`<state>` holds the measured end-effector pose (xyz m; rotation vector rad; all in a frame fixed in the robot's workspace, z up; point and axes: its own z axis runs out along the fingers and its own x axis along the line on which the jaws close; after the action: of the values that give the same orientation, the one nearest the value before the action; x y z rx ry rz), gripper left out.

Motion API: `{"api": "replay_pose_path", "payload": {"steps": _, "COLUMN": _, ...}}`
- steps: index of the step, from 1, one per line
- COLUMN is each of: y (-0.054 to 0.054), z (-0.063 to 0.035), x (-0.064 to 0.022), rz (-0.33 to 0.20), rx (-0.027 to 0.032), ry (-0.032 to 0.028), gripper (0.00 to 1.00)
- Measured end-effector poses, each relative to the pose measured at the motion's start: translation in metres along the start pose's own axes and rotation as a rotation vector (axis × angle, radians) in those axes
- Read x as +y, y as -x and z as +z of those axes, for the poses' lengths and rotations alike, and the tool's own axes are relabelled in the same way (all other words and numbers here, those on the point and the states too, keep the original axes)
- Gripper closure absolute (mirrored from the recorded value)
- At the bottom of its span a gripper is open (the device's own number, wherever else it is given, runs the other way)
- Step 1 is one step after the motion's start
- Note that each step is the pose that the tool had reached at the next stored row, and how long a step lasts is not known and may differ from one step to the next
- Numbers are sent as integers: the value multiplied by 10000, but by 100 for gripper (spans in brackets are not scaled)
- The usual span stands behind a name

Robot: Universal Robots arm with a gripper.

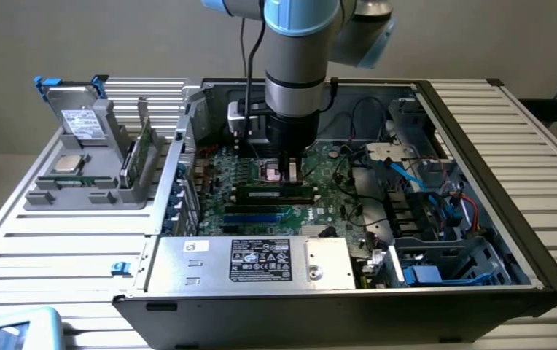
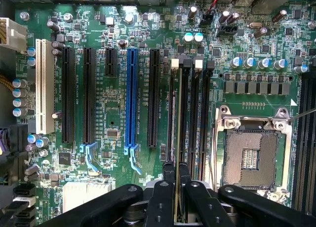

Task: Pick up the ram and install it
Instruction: 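Insert the ram into the slot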

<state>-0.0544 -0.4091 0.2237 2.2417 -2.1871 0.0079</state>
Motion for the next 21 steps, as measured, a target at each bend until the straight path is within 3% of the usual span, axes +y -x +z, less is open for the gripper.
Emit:
{"api": "replay_pose_path", "payload": {"steps": 9, "y": 0, "z": 7, "x": 0, "rz": -27, "rx": 0, "ry": -4, "gripper": 85}}
{"api": "replay_pose_path", "payload": {"steps": 11, "y": 1, "z": 8, "x": 0, "rz": -32, "rx": -2, "ry": -6, "gripper": 84}}
{"api": "replay_pose_path", "payload": {"steps": 12, "y": 1, "z": 8, "x": 0, "rz": -34, "rx": -1, "ry": -6, "gripper": 77}}
{"api": "replay_pose_path", "payload": {"steps": 15, "y": 0, "z": -6, "x": 0, "rz": -36, "rx": 0, "ry": -6, "gripper": 77}}
{"api": "replay_pose_path", "payload": {"steps": 21, "y": -4, "z": -242, "x": -50, "rz": -35, "rx": 1, "ry": -5, "gripper": 77}}
